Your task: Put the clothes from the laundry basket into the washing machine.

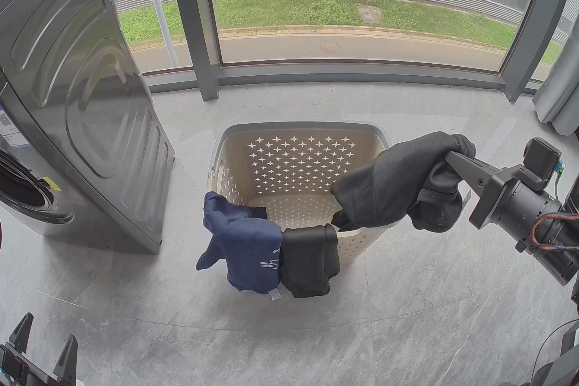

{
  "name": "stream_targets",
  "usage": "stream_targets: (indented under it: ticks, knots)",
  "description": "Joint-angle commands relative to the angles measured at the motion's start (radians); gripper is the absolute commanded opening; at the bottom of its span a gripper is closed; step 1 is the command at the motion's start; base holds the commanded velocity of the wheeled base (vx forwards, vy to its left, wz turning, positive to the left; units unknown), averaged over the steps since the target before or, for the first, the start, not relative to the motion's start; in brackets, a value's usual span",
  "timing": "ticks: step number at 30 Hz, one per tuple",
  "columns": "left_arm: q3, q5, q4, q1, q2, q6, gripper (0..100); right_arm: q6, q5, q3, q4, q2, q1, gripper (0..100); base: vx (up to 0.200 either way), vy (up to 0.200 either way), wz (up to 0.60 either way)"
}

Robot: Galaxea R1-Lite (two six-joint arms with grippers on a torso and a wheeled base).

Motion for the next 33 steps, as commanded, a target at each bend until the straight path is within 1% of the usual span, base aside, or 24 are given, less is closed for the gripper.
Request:
stream_targets:
  ticks: [1,5,8,33]
  knots:
    - [0.016,0.001,0.0,0.0,-0.013,-0.001,100,-0.007,-0.017,0.0,0.003,0.001,0.0,0,0.0,0.0,0.0]
    - [0.016,0.001,0.0,0.0,-0.013,-0.001,100,-0.011,-0.04,0.0,0.005,0.004,0.0,0,0.0,0.0,0.0]
    - [0.016,0.001,0.0,0.0,-0.013,0.001,100,-0.011,-0.054,-0.003,0.005,0.006,0.0,0,0.0,0.2,0.0]
    - [0.016,0.001,0.0,0.0,-0.013,-0.001,100,-0.008,-0.053,-0.011,-0.002,0.012,-0.001,0,0.0,0.2,0.0]
